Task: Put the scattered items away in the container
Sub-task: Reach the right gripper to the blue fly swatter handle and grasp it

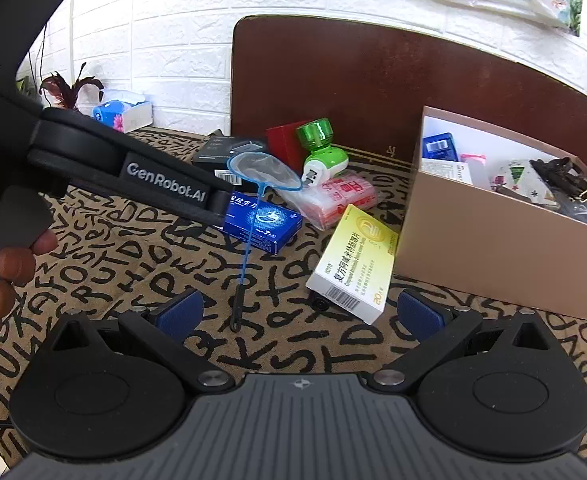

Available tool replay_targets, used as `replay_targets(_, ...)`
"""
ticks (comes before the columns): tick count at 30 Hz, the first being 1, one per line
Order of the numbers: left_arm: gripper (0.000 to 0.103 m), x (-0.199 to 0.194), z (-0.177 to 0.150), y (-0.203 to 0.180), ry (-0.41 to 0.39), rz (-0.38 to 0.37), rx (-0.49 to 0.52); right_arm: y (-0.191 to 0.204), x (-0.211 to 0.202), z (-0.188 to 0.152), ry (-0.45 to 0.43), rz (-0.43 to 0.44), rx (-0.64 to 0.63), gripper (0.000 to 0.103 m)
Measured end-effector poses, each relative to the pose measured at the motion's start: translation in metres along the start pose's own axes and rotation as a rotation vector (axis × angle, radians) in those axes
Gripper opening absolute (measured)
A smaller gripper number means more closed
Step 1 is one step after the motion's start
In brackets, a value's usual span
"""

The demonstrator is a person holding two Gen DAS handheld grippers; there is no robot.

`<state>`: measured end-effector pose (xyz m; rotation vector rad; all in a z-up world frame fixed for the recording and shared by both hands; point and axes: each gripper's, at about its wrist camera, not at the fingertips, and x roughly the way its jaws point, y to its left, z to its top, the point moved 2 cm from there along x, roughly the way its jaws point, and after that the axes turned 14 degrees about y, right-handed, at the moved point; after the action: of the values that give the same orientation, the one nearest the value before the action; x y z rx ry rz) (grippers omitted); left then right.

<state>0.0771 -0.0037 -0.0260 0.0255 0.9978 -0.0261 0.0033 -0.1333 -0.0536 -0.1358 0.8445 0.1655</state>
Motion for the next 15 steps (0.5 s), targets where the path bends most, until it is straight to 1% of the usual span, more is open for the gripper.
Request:
replay_targets(12,0.101,0.027,0.012,0.003,0.051,-0.012,0.009,0.005,0.025,0.006,0.041,0.030,-0.013,0.102)
replay_targets(13,0.101,0.029,0.013,0.004,0.057,-0.019,0.011,0.005,0.028,0.005,0.048,0.035,-0.013,0.102)
replay_targets(15,0.100,0.036,0.016,0.006,0.074,-0.042,0.008,0.007,0.035,0.004,0.064,0.048,-0.018,0.097)
